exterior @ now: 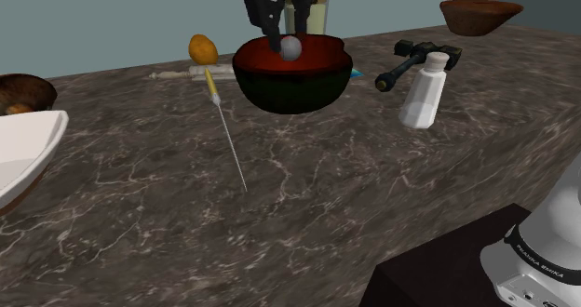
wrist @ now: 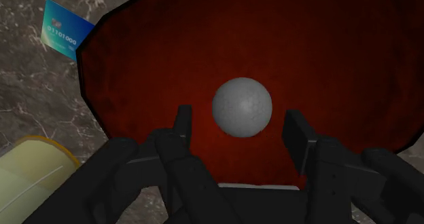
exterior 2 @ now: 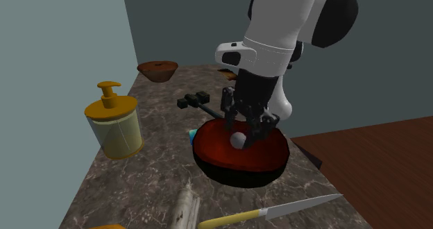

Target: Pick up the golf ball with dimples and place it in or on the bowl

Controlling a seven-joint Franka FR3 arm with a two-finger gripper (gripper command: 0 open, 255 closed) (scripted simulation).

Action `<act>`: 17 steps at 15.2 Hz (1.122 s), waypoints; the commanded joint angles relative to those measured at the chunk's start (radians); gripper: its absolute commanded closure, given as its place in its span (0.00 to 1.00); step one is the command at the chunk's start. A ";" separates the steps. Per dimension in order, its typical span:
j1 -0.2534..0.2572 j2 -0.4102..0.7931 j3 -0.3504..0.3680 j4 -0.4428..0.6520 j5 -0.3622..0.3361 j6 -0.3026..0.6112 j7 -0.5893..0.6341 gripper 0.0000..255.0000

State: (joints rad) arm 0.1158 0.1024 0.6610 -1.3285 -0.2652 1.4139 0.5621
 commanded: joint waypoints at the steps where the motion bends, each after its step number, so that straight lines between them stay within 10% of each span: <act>1: 0.000 0.000 0.000 0.000 0.000 0.000 0.000 0.00; 5: 0.000 0.000 0.000 0.000 0.000 0.000 0.000 0.00; 9: 0.087 0.119 0.028 0.275 -0.095 -0.190 0.026 0.00; 17: 0.088 0.119 0.026 0.275 -0.094 -0.190 0.026 0.00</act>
